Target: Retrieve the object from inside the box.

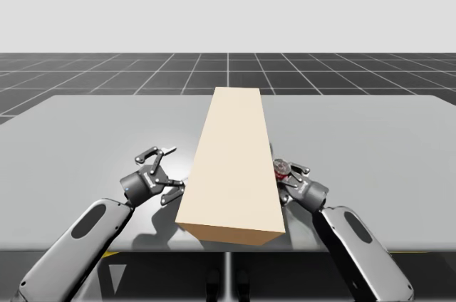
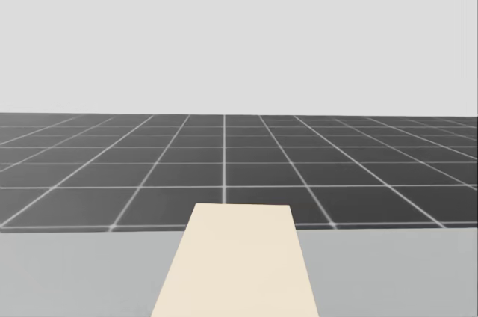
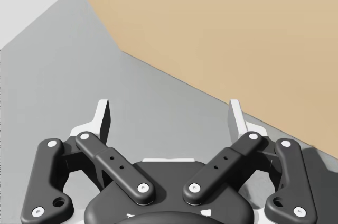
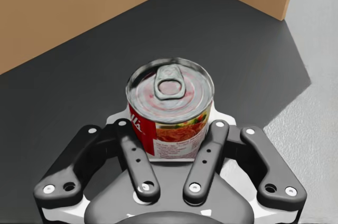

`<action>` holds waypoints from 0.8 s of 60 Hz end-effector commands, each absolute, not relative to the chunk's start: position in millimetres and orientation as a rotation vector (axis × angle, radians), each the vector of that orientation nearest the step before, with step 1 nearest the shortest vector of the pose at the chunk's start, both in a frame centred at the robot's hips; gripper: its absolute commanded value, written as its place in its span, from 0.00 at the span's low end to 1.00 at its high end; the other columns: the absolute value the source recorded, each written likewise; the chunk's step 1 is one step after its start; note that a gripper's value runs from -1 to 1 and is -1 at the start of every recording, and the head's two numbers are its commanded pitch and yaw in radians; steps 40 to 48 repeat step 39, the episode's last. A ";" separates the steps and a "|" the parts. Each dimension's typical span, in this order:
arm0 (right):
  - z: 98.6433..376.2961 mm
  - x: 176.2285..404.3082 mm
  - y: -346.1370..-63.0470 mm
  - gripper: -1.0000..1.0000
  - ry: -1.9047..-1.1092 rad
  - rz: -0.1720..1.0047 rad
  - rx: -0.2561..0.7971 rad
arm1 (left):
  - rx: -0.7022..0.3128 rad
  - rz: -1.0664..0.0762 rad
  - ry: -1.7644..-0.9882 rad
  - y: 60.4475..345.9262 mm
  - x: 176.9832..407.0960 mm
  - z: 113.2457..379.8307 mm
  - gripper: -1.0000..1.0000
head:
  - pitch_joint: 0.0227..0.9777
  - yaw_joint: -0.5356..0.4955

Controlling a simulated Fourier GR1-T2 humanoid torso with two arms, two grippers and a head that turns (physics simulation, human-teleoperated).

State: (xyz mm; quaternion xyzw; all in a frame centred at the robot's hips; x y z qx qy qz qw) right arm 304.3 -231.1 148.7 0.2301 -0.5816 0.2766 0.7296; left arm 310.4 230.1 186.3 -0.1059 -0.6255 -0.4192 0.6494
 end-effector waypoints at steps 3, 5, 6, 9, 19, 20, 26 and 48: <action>192.0 286.5 -282.3 1.00 -1.467 0.441 0.378 | -0.236 -0.948 -1.421 231.2 312.9 186.1 0.00 | 0.19 0.48; 196.4 282.3 -287.1 1.00 -1.479 0.429 0.371 | -0.236 -0.947 -1.421 231.4 313.1 186.1 0.00 | 0.19 0.48; 201.3 277.6 -291.1 1.00 -1.490 0.421 0.365 | -0.235 -0.947 -1.421 231.6 313.0 185.9 0.00 | 0.19 0.48; 212.1 272.0 -297.2 1.00 -1.518 0.406 0.353 | -0.233 -0.944 -1.422 232.2 313.4 186.1 0.00 | 0.19 0.48; 266.9 262.8 -299.5 1.00 -1.607 0.382 0.333 | -0.221 -0.936 -1.425 235.1 314.5 186.5 0.00 | 0.18 0.48; 270.0 262.5 -299.1 1.00 -1.611 0.380 0.332 | -0.221 -0.935 -1.425 235.3 314.6 186.5 0.00 | 0.18 0.48; 302.7 259.9 -292.9 1.00 -1.663 0.371 0.336 | -0.216 -0.931 -1.426 236.9 315.5 186.7 0.00 | 0.18 0.48; 365.4 271.0 -269.7 1.00 -1.754 0.419 0.325 | -0.205 -0.927 -1.425 238.0 317.3 186.1 0.00 | 0.19 0.48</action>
